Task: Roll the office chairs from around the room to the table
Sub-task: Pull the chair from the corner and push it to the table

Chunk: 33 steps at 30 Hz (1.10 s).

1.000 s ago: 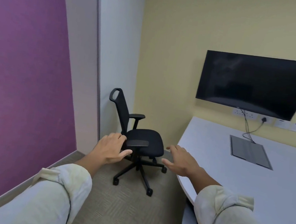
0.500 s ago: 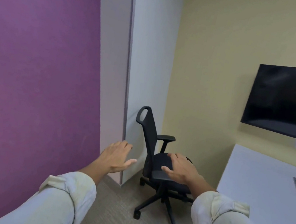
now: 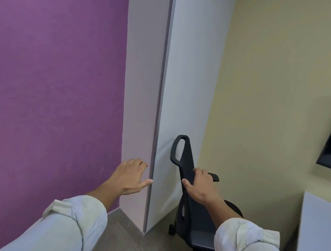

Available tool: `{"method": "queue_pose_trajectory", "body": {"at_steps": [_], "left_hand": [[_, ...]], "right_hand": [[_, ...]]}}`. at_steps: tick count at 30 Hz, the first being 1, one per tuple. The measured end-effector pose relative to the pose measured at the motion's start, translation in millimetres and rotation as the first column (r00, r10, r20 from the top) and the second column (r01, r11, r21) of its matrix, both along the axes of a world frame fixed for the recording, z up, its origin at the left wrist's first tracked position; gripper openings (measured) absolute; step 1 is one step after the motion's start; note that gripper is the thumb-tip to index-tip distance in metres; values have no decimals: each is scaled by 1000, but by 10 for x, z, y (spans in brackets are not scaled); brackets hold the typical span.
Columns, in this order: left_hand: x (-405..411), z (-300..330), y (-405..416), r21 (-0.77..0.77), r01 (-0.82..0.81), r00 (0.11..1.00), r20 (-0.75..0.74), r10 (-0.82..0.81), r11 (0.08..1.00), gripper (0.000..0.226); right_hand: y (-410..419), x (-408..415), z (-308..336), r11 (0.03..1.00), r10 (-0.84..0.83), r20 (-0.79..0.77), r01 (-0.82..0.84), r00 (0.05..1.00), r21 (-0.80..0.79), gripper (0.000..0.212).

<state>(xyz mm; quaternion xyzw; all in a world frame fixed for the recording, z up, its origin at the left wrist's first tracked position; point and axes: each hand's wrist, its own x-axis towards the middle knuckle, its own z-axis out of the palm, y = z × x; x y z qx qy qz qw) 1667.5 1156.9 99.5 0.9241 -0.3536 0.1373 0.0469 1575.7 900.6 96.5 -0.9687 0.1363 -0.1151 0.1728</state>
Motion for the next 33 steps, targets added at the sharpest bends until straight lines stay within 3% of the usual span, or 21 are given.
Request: {"method": "queue_pose_trajectory", "body": {"at_steps": [7,16,22,25,29,33], "left_hand": [[1412,-12,4,-81,56,998,-26,-59,995,68],[2880,47,-474,31,214,977,-31,-213,976,63],[3611,-192,-1076,30,185,981,-69,-182,982,63],[3964,-288,-1356,73,228,969,-112,-219,971,64],[4380,-354,-1861,104,315,946,-121,-302,944,68],[4623,-505,-2335,151,511,851,-224,-474,846,74]], "right_hand": [[204,1271,10,990,-131,12,131,991,47,55],[196,2564,83,943,-267,-8,264,964,202,51],[-237,3166,-194,932,-300,1,293,954,214,38],[-434,3402,-376,915,-329,-61,334,942,226,44],[-534,3696,-650,878,-354,-241,409,904,247,70],[-505,3778,-934,868,-389,-354,467,851,171,50]]}}
